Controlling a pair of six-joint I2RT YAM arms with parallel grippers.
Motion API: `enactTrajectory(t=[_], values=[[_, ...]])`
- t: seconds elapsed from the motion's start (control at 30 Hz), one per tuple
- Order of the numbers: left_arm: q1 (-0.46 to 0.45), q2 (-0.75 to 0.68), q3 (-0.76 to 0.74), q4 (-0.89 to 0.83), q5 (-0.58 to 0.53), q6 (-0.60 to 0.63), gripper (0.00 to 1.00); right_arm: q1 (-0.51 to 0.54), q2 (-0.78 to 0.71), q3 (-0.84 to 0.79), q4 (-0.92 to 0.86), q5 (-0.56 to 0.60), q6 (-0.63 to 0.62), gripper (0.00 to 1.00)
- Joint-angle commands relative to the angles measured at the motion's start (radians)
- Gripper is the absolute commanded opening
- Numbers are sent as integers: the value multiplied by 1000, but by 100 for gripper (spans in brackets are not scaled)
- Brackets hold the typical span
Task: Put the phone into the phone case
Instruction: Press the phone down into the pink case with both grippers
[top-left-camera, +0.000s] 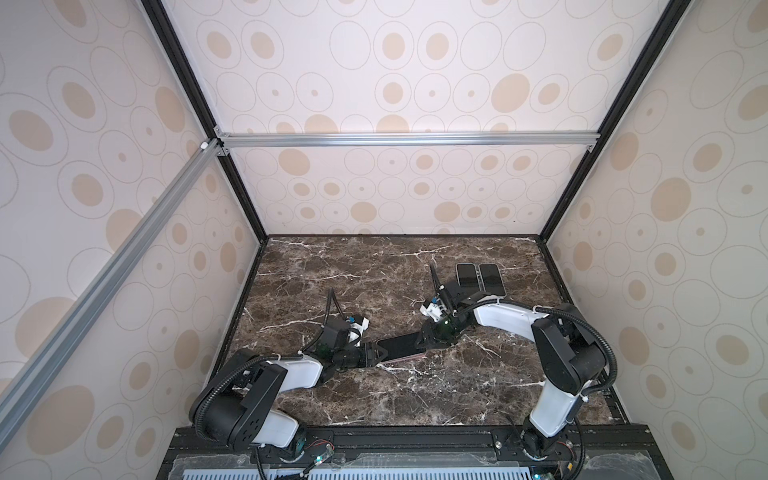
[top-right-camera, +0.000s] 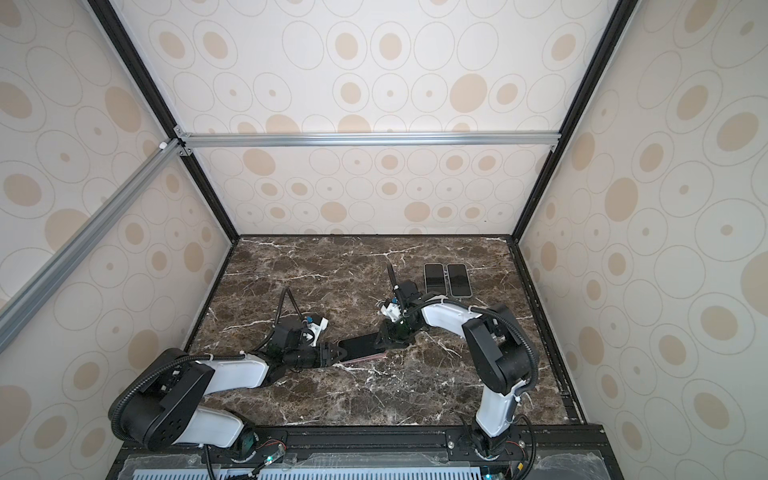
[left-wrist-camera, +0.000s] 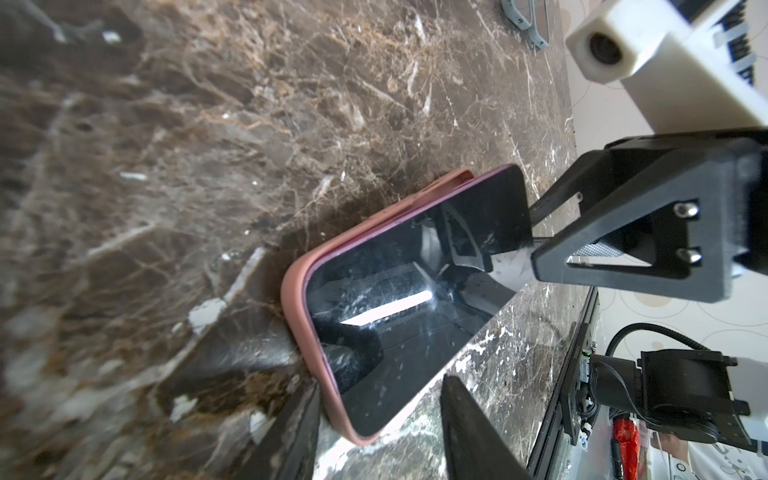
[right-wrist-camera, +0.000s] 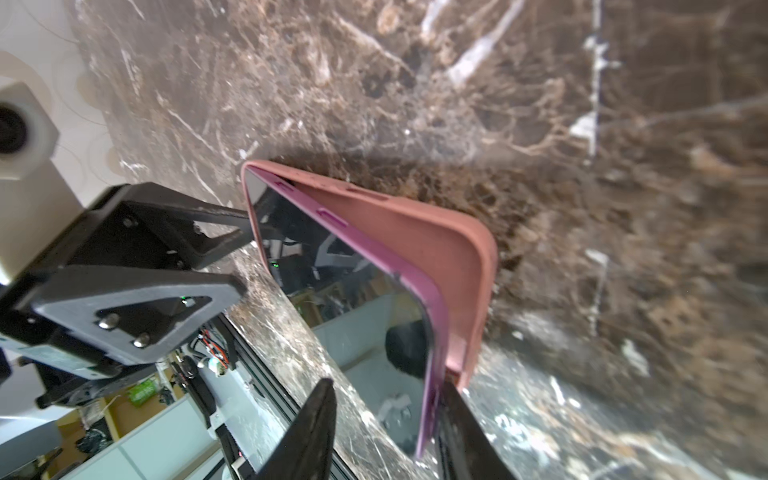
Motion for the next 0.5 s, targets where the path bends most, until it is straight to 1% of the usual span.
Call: enactTrajectory(t=[0.0,0.13,0.23,0.33,0.47], values=[[-3,16,48,-38,-3,33,48,7,-38,37,-85,48,-46,41],[-4,8,68,-99,-29,60,48,7,-42,58,-152,117,-78,41],[-4,-5,96,-204,-92,101,48,7,-42,68,-191,168,-101,40],[-5,-15,124,-291,-149,144,48,7,-36,64,-198,176,-111,36],[-4,-23,141,-337,-175,170,47,8,-28,41,-165,155,-106,28]])
